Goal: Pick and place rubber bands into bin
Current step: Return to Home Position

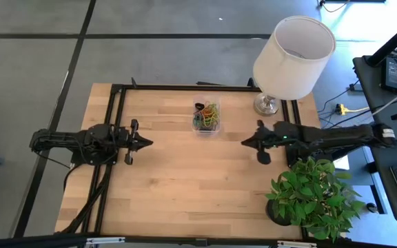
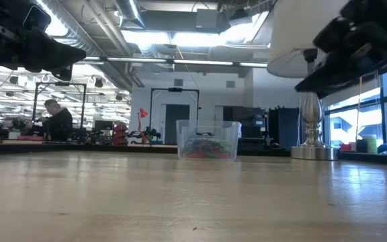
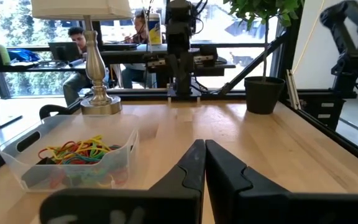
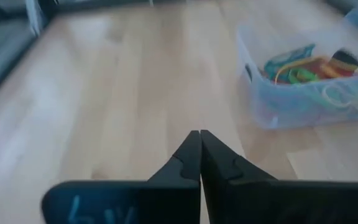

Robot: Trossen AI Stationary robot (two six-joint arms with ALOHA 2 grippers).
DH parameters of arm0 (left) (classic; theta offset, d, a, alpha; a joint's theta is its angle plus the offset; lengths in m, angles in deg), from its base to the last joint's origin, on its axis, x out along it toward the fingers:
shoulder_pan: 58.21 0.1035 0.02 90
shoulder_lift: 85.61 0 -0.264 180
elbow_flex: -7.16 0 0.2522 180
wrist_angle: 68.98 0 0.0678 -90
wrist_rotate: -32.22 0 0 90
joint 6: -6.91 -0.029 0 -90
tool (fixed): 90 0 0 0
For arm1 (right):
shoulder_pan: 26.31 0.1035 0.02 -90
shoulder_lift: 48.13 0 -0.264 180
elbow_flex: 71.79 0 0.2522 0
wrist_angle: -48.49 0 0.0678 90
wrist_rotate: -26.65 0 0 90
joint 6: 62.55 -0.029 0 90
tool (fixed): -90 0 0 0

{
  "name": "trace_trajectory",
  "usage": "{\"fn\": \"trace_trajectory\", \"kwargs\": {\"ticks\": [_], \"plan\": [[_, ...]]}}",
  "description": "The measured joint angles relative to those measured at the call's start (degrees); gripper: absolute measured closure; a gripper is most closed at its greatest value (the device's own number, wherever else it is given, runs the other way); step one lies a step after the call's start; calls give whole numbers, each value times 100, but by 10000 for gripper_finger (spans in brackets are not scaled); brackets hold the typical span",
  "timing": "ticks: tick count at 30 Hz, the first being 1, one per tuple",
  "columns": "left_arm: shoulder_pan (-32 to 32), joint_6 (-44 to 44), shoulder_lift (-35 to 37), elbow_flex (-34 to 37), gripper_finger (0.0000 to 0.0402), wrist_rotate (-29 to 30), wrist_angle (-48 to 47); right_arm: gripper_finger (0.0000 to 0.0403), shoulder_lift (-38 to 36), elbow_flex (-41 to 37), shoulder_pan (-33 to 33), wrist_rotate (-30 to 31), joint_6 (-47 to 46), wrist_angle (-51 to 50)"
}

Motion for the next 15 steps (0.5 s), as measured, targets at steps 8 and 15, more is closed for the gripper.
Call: {"fn": "trace_trajectory", "kwargs": {"ticks": [8, 15], "plan": [[0, 0, 0, 0, 395, 0, 0, 402, -1826, -832, 0, -2, -149, 495], [0, 0, 1, 0, 393, 0, -1, 403, -3003, -1476, 4, 77, -307, 997]]}}
